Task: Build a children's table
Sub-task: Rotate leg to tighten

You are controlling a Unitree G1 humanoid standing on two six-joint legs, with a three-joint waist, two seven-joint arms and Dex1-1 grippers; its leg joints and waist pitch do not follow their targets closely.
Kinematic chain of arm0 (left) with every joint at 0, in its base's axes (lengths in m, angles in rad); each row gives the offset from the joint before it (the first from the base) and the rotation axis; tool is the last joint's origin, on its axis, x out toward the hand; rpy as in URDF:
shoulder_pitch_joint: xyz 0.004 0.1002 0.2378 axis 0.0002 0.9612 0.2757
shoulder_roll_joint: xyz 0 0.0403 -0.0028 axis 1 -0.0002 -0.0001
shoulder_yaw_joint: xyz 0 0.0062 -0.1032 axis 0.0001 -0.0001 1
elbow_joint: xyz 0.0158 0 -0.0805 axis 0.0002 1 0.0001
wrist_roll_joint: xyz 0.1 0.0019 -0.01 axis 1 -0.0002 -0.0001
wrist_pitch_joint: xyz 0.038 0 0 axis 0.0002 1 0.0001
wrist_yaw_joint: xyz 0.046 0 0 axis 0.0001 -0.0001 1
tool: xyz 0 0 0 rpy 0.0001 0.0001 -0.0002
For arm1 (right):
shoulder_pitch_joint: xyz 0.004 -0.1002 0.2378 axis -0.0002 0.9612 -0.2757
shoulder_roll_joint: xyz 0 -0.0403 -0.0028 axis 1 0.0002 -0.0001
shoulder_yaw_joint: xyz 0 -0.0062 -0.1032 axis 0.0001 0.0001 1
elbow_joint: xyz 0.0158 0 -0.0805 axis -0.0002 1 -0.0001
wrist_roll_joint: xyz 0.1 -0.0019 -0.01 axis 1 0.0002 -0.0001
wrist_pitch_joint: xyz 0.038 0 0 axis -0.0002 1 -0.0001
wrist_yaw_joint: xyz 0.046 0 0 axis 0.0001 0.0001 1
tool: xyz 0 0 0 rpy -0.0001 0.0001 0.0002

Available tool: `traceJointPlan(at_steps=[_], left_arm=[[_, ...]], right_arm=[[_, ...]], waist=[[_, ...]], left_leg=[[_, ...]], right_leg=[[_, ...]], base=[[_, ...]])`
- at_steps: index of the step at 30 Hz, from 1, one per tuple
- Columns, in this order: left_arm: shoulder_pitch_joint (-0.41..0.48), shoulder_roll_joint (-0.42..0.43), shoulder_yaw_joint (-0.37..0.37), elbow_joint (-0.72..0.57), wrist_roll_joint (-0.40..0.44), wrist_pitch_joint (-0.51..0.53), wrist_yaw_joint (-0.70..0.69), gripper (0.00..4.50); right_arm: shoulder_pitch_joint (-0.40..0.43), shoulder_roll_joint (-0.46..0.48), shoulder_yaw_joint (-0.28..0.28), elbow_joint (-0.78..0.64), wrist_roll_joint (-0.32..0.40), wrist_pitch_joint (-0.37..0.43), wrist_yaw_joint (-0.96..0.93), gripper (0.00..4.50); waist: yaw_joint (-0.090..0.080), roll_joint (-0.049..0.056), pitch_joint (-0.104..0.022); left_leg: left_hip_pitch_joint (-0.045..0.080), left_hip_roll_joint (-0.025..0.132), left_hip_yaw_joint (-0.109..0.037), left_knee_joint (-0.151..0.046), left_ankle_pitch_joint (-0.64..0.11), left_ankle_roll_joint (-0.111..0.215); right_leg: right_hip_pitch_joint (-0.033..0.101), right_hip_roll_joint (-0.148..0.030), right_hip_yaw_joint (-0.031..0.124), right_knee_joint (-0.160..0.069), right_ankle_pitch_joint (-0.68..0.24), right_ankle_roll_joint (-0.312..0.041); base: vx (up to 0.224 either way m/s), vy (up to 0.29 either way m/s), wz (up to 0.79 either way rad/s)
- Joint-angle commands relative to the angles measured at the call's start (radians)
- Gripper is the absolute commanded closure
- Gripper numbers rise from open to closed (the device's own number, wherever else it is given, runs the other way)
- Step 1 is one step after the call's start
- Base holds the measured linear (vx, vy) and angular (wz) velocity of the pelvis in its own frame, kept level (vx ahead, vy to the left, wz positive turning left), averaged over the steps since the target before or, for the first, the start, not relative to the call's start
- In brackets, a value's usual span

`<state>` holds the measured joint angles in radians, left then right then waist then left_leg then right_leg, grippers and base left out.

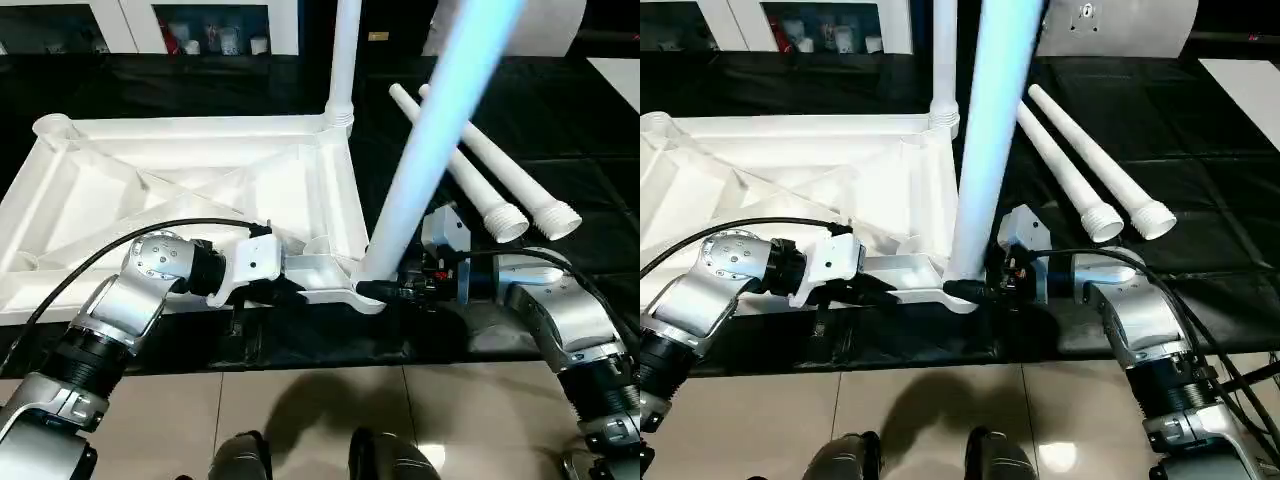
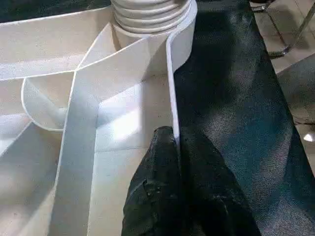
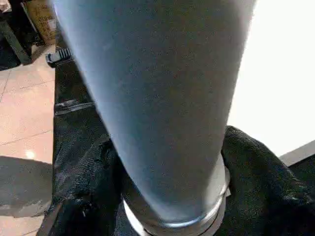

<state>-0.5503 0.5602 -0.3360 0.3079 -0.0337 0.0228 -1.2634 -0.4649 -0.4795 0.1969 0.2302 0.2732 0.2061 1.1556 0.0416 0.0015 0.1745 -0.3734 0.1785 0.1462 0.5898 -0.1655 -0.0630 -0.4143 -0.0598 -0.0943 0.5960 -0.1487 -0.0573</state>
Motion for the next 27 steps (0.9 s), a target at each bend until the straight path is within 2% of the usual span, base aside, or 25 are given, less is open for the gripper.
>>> traceJointPlan(at_steps=[1, 4, 7, 9, 10, 12, 13, 14, 15, 16, 17, 18, 19, 22, 23, 24, 27], left_arm=[[-0.001, 0.001, -0.022, -0.012, 0.011, -0.027, -0.028, 4.50], [0.000, -0.003, -0.022, -0.011, 0.010, -0.022, -0.022, 4.50], [0.001, -0.009, -0.017, -0.014, 0.006, -0.014, -0.011, 4.50], [0.003, -0.037, 0.013, -0.052, -0.019, 0.082, 0.043, 4.50], [0.003, -0.045, 0.021, -0.064, -0.024, 0.110, 0.061, 4.50], [0.003, -0.078, 0.046, -0.094, -0.033, 0.186, 0.130, 4.50], [0.003, -0.078, 0.046, -0.094, -0.033, 0.186, 0.130, 4.50], [-0.001, -0.139, 0.073, -0.135, -0.025, 0.279, 0.248, 4.50], [-0.002, -0.159, 0.080, -0.147, -0.022, 0.305, 0.283, 4.50], [-0.006, -0.203, 0.095, -0.162, -0.019, 0.350, 0.351, 4.50], [-0.006, -0.234, 0.098, -0.170, -0.006, 0.372, 0.396, 4.50], [-0.007, -0.262, 0.099, -0.176, 0.009, 0.389, 0.438, 4.50], [-0.007, -0.279, 0.100, -0.182, 0.021, 0.405, 0.464, 4.50], [-0.014, -0.328, 0.093, -0.192, 0.055, 0.446, 0.535, 4.50], [-0.021, -0.364, 0.091, -0.202, 0.070, 0.480, 0.586, 4.50], [-0.029, -0.385, 0.090, -0.205, 0.077, 0.497, 0.611, 4.50], [-0.041, -0.397, 0.081, -0.206, 0.099, 0.514, 0.642, 4.50]], right_arm=[[0.004, -0.002, 0.008, 0.003, -0.001, -0.006, 0.014, 1.83], [0.025, 0.001, 0.014, -0.014, 0.000, 0.003, 0.011, 1.87], [0.040, 0.009, 0.016, -0.025, -0.002, 0.019, -0.004, 1.88], [0.054, 0.046, 0.007, -0.036, -0.010, 0.073, -0.090, 1.88], [0.055, 0.054, 0.006, -0.036, -0.020, 0.079, -0.117, 1.88], [0.060, 0.080, 0.001, -0.054, -0.023, 0.145, -0.183, 1.88], [0.060, 0.080, 0.001, -0.054, -0.023, 0.145, -0.183, 1.88], [0.058, 0.152, -0.023, -0.053, -0.033, 0.206, -0.317, 1.88], [0.055, 0.177, -0.032, -0.050, -0.037, 0.220, -0.360, 1.88], [0.050, 0.232, -0.053, -0.040, -0.037, 0.241, -0.445, 1.88], [0.044, 0.271, -0.061, -0.027, -0.043, 0.245, -0.500, 1.88], [0.036, 0.305, -0.067, -0.011, -0.054, 0.244, -0.554, 1.88], [0.032, 0.326, -0.071, -0.004, -0.063, 0.246, -0.588, 1.89], [0.005, 0.388, -0.094, 0.036, -0.082, 0.250, -0.697, 1.89], [-0.018, 0.428, -0.116, 0.061, -0.088, 0.254, -0.769, 1.89], [-0.035, 0.453, -0.131, 0.078, -0.094, 0.257, -0.814, 1.89], [-0.054, 0.482, -0.142, 0.096, -0.118, 0.257, -0.866, 1.89]], waist=[[-0.002, -0.004, -0.116], [-0.002, -0.007, -0.118], [-0.001, -0.005, -0.120], [-0.002, -0.005, -0.120], [-0.001, 0.007, -0.115], [-0.006, 0.000, -0.113], [-0.008, -0.001, -0.110], [-0.011, 0.001, -0.106], [-0.012, 0.002, -0.105], [-0.016, -0.003, -0.105], [-0.021, -0.004, -0.106], [-0.022, -0.004, -0.107], [-0.028, -0.006, -0.106], [-0.037, -0.004, -0.107], [-0.040, -0.003, -0.108], [-0.038, 0.000, -0.106], [-0.039, -0.001, -0.109]], left_leg=[[0.003, 0.040, 0.002, -0.054, -0.114, 0.097], [0.004, 0.041, 0.002, -0.054, -0.114, 0.097], [0.004, 0.042, 0.002, -0.054, -0.109, 0.100], [0.007, 0.043, 0.002, -0.056, -0.113, 0.095], [0.006, 0.042, 0.000, -0.056, -0.124, 0.087], [0.006, 0.039, 0.000, -0.057, -0.153, 0.071], [0.007, 0.037, 0.000, -0.057, -0.167, 0.063], [0.011, 0.041, -0.001, -0.058, -0.181, 0.049], [0.011, 0.041, -0.002, -0.058, -0.188, 0.044], [0.008, 0.038, -0.005, -0.058, -0.204, 0.032], [0.004, 0.033, -0.005, -0.057, -0.199, 0.027], [0.006, 0.033, -0.004, -0.057, -0.199, 0.026], [0.009, 0.030, -0.001, -0.054, -0.200, 0.031], [0.005, 0.026, -0.002, -0.053, -0.190, 0.041], [0.007, 0.029, -0.001, -0.053, -0.187, 0.045], [0.006, 0.029, -0.003, -0.054, -0.185, 0.047], [0.007, 0.028, 0.000, -0.053, -0.178, 0.055]], right_leg=[[0.075, -0.081, 0.062, -0.069, -0.283, -0.181], [0.075, -0.081, 0.062, -0.069, -0.282, -0.180], [0.074, -0.080, 0.062, -0.068, -0.266, -0.182], [0.072, -0.079, 0.062, -0.067, -0.267, -0.186], [0.069, -0.082, 0.061, -0.070, -0.286, -0.189], [0.073, -0.079, 0.058, -0.077, -0.339, -0.173], [0.071, -0.079, 0.057, -0.082, -0.383, -0.159], [0.066, -0.080, 0.057, -0.085, -0.414, -0.150], [0.064, -0.078, 0.055, -0.086, -0.426, -0.151], [0.068, -0.081, 0.051, -0.090, -0.463, -0.135], [0.069, -0.081, 0.049, -0.093, -0.480, -0.118], [0.068, -0.082, 0.050, -0.096, -0.485, -0.111], [0.063, -0.081, 0.051, -0.100, -0.491, -0.106], [0.065, -0.078, 0.048, -0.100, -0.486, -0.093], [0.062, -0.077, 0.051, -0.099, -0.471, -0.095], [0.061, -0.077, 0.049, -0.098, -0.453, -0.099], [0.061, -0.074, 0.051, -0.094, -0.412, -0.109]], base=[[0.000, 0.000, 0.00], [0.000, 0.000, 0.00], [0.000, 0.000, 0.00], [0.000, 0.000, 0.00], [0.000, 0.000, 0.00], [0.000, 0.000, 0.00], [0.000, 0.000, 0.00], [0.000, 0.000, 0.00], [0.000, 0.000, 0.00], [0.000, 0.000, 0.00], [0.000, 0.000, 0.00], [0.000, 0.000, 0.00], [0.000, 0.000, 0.00], [0.000, 0.000, 0.00], [0.000, 0.000, 0.00], [0.000, 0.000, 0.00], [0.000, 0.000, 0.00]])
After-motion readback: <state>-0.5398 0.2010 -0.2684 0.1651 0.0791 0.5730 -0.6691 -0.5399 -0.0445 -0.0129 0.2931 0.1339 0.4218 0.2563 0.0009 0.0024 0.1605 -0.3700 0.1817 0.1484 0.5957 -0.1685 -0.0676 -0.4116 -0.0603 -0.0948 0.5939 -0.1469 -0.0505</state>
